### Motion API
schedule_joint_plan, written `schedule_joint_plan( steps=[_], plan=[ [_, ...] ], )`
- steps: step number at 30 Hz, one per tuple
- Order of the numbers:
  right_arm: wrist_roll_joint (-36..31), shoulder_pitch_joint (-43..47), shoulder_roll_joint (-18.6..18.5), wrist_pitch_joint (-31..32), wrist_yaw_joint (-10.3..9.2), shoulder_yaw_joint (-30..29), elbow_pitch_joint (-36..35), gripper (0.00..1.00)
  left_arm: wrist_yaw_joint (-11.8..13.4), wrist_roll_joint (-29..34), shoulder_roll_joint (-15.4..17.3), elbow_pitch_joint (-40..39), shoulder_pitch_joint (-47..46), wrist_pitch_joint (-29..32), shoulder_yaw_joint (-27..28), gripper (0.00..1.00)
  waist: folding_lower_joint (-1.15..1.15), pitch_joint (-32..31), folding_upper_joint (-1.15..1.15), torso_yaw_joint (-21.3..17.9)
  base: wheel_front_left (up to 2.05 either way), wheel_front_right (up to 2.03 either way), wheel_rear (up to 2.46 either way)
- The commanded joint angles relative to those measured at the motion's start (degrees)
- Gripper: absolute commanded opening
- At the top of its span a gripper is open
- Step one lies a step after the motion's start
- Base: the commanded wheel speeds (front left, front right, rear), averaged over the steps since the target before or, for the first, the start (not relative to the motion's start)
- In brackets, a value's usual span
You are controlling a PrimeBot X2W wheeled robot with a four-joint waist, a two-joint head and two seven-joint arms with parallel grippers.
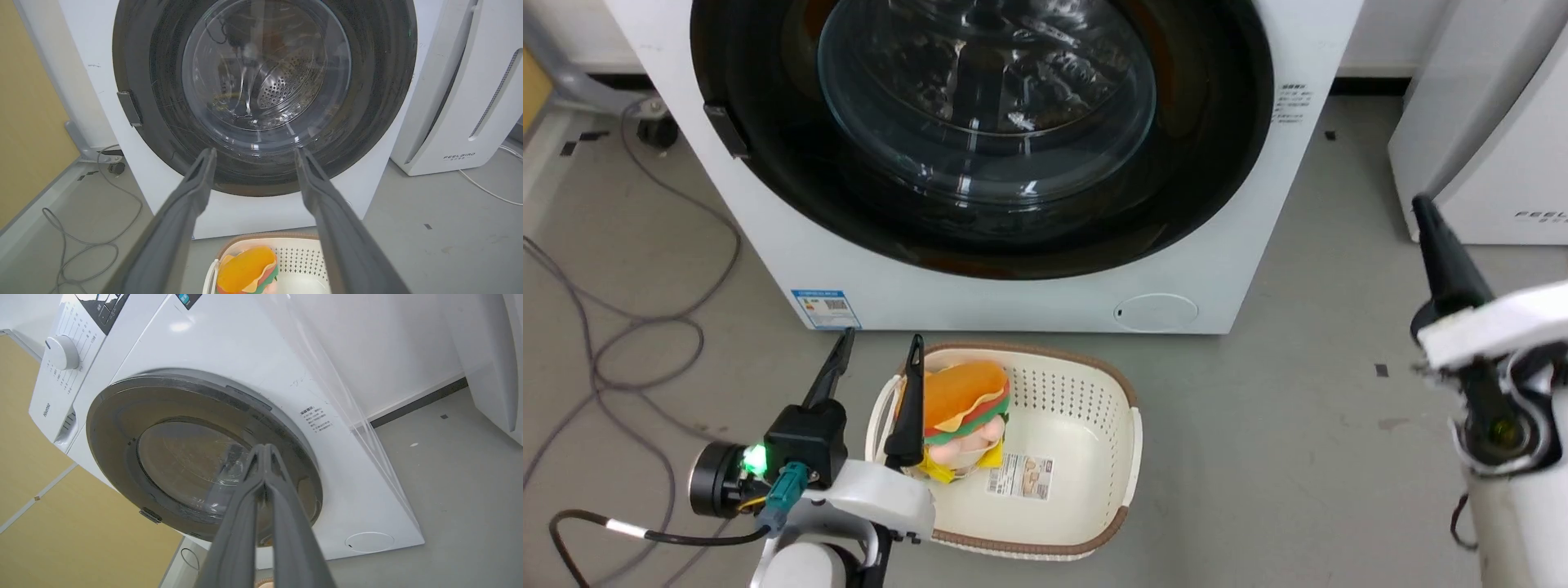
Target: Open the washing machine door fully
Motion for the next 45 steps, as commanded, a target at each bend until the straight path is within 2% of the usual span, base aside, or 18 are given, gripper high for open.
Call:
schedule_joint_plan(
  steps=[1, 15, 26, 45],
  plan=[
    [2.1, -2.8, -0.9, 0.5, 0.03, 0.1, 1.3, 0.0, -0.2, -0.3, 0.0, -0.2, -1.1, -0.6, -0.2, 1.0, 0.0, 0.7, 0.0, 0.4, 0.0, 0.0, 0.0],
    [11.4, -26.2, -5.8, 5.7, 0.04, 4.8, 15.9, 0.0, -0.6, -0.9, 0.0, -1.6, -4.8, -2.2, -1.1, 1.0, 0.0, 6.6, 0.0, 2.3, 0.0, 0.0, 0.0],
    [12.7, -46.0, -6.3, 10.5, 0.04, 12.5, 29.2, 0.0, -0.7, -1.3, 0.0, -2.7, -8.0, -3.6, -1.5, 1.0, 0.0, 11.9, 0.0, 2.7, 0.0, 0.0, 0.0],
    [16.6, -64.9, -6.5, 23.1, 0.05, 23.8, 45.3, 0.0, -0.6, -2.4, 0.0, -2.3, -11.4, -5.8, -3.1, 1.0, 0.0, 16.2, 0.0, 3.1, 0.0, 0.0, 0.0]
  ],
)
